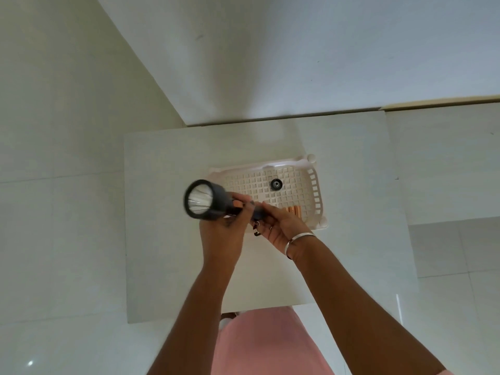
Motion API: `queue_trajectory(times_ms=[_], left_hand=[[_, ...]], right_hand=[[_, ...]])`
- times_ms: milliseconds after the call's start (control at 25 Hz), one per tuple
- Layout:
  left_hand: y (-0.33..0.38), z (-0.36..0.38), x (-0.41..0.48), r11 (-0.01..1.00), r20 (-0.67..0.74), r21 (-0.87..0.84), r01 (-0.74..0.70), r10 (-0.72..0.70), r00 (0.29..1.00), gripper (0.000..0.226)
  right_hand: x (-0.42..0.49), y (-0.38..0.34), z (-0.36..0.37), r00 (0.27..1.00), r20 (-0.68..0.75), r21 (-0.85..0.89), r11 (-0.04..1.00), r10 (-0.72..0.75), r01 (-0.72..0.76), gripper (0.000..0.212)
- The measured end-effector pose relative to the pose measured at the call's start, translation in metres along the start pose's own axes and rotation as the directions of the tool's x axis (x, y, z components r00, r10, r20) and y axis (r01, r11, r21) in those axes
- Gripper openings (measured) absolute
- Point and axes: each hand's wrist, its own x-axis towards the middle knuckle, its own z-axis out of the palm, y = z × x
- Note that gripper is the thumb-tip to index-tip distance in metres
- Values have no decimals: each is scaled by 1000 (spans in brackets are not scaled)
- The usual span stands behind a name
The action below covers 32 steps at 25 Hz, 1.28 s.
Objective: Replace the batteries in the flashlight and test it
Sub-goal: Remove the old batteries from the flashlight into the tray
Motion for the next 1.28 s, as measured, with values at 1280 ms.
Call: queue_trajectory(times_ms=[1280], left_hand=[[-7,2,-3,985,-97,32,-168,171,981,24]], right_hand=[[9,11,7,1000,-9,-9,1000,-21,21,37]])
